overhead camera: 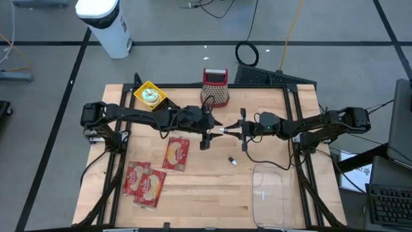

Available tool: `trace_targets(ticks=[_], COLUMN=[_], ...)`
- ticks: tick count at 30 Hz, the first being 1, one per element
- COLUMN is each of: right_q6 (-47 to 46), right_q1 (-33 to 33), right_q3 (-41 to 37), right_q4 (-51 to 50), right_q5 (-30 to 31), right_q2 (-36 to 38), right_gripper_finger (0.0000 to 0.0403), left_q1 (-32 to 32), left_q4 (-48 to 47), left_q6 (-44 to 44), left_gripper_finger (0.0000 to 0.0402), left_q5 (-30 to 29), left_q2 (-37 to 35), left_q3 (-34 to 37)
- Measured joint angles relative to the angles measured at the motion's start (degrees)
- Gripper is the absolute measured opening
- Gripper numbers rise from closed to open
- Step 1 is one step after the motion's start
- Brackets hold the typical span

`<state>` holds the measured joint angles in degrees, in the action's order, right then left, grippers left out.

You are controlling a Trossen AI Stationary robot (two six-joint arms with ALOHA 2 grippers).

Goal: Pick & Place Food Item
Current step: Put the brown food coloring bottle into the black bin

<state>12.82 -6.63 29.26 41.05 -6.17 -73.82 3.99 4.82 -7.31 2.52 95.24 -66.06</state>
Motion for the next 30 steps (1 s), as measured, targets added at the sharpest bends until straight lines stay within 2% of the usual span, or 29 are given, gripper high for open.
trace_targets(ticks=[23,30], right_q6=[-0.3,-0.1], right_q1=[0.0,0.0], right_q3=[0.0,0.0], right_q4=[0.5,1.3], right_q5=[-1.4,-1.2], right_q2=[0.0,0.1], right_gripper_finger=[0.0059,0.0099], left_q1=[0.9,0.9], left_q4=[-0.1,-3.9], left_q6=[-0.6,-0.5], left_gripper_finger=[0.0047,0.0046], left_q5=[2.0,0.0], left_q2=[0.0,-3.5], left_q3=[0.0,0.0])
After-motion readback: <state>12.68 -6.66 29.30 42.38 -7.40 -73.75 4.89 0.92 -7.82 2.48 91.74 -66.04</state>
